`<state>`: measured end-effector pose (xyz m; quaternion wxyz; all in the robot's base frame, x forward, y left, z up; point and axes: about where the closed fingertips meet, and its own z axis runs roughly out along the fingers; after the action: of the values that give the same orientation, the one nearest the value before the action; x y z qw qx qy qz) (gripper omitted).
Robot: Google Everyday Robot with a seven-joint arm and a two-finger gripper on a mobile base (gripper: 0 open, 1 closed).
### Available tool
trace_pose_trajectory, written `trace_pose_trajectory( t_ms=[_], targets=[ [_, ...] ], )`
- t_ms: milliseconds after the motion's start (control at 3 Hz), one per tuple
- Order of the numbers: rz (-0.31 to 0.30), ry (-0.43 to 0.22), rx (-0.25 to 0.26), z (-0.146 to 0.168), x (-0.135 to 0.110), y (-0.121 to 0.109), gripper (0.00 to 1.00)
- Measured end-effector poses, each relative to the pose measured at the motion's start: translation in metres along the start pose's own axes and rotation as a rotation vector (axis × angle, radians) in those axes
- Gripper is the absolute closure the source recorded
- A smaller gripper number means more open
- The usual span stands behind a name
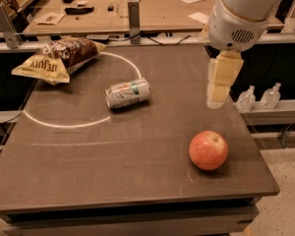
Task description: Place 7up can upright
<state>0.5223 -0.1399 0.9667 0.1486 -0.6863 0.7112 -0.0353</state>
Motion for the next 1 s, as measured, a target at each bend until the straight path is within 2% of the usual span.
trace_pose_trajectory(
  t_ms=[333,1000],
  targets=[
    [-0.020,-0.015,-0.037,0.007,-0.004,-0.007,0.00],
    [-0.234,-0.005,-0.212,0.073,-0.054,-0.027,0.00]
  ],
)
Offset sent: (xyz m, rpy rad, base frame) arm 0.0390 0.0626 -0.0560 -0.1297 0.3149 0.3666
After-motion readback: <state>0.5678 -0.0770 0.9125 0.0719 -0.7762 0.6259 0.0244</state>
